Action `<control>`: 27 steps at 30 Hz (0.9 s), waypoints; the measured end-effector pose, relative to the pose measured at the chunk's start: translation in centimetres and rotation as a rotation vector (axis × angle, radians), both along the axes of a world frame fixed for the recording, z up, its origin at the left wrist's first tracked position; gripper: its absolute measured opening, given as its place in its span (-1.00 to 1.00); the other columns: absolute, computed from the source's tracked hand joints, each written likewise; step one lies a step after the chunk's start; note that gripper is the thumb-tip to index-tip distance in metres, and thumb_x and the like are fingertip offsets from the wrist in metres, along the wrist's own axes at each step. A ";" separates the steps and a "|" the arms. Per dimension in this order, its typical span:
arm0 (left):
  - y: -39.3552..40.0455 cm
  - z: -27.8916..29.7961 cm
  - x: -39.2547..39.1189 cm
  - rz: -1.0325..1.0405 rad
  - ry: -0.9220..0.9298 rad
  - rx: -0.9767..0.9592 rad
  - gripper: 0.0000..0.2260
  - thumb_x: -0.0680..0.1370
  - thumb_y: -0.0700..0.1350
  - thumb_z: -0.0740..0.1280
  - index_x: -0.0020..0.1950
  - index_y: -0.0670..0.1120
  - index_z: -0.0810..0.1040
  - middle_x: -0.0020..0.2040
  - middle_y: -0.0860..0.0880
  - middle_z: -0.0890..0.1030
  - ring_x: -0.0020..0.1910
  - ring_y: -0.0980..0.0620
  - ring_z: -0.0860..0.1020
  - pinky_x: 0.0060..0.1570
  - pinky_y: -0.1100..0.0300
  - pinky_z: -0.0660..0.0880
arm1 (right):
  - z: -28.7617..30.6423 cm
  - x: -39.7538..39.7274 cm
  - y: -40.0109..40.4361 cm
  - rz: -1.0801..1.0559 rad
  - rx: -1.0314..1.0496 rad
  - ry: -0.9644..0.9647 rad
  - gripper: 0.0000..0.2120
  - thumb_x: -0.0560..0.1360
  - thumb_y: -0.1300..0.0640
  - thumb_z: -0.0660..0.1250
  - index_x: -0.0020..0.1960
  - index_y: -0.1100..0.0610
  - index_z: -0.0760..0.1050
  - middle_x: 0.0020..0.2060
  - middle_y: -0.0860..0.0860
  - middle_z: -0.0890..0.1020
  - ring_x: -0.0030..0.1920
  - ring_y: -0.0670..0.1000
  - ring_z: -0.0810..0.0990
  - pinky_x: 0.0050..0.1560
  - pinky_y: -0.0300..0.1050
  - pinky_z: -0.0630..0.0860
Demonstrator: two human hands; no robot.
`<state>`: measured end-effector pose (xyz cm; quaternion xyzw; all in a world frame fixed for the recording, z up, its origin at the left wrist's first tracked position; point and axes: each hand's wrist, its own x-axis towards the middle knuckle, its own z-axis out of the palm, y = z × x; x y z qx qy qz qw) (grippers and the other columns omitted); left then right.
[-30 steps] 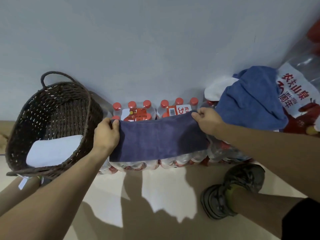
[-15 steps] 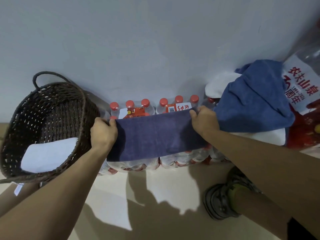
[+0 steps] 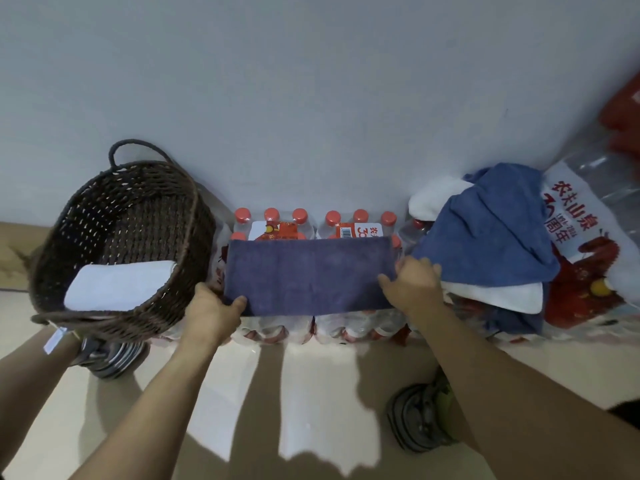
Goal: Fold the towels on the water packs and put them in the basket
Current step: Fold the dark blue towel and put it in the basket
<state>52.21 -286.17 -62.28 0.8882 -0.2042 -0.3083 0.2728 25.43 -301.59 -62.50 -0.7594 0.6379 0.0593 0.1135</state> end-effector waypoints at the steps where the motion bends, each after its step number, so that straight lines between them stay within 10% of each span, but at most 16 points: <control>1: 0.2 0.1 0.3 0.063 0.091 -0.051 -0.66 0.47 -0.19 0.48 0.12 -0.23 0.41 -0.10 -0.25 0.64 -0.18 -0.23 0.65 -0.18 -0.23 0.61 | 0.3 0.3 0.2 -0.015 0.043 -0.023 -0.63 0.58 -0.12 0.23 0.19 0.16 0.46 0.11 0.12 0.55 0.18 0.14 0.45 0.26 0.02 0.29; 7: 1.5 0.4 1.0 0.028 0.325 -0.095 -0.90 0.34 -0.35 0.42 -0.22 -0.29 0.52 -0.39 -0.18 0.51 -0.46 -0.05 0.40 -0.47 0.20 0.35 | 1.4 -0.2 0.8 -0.331 0.331 -0.462 -0.83 0.41 0.18 0.46 -0.08 0.18 0.49 -0.20 0.09 0.57 -0.10 0.11 0.56 -0.31 -0.20 0.40; 16: 1.4 -0.5 1.2 0.246 0.396 -0.160 -0.72 0.47 -0.06 0.48 -0.08 -0.28 0.57 -0.09 -0.23 0.64 -0.08 -0.25 0.61 0.00 -0.18 0.60 | 0.9 1.0 1.2 -0.386 0.388 -0.499 -0.47 0.47 -0.04 0.44 0.36 0.14 0.42 0.24 0.12 0.57 0.21 0.21 0.53 0.16 0.00 0.47; 22: 1.5 0.3 0.8 0.203 0.424 -0.349 -0.83 0.46 -0.22 0.44 -0.30 -0.17 0.53 -0.39 -0.09 0.59 -0.41 -0.03 0.50 -0.44 0.20 0.43 | 3.1 -1.1 -1.3 -0.443 0.741 -0.729 -0.56 0.50 0.10 0.44 0.30 0.27 0.46 0.20 0.22 0.59 0.17 0.15 0.58 0.27 0.07 0.50; 27: 1.7 0.9 1.3 0.107 0.760 -0.385 -0.79 0.44 -0.47 0.19 -0.07 -0.28 0.56 -0.19 -0.21 0.64 -0.28 -0.10 0.60 -0.31 0.13 0.54 | 2.0 -3.0 -0.6 -0.400 0.747 -0.940 -0.54 0.28 -0.01 0.56 0.11 0.15 0.60 -0.01 0.08 0.72 -0.07 0.07 0.72 -0.10 -0.06 0.64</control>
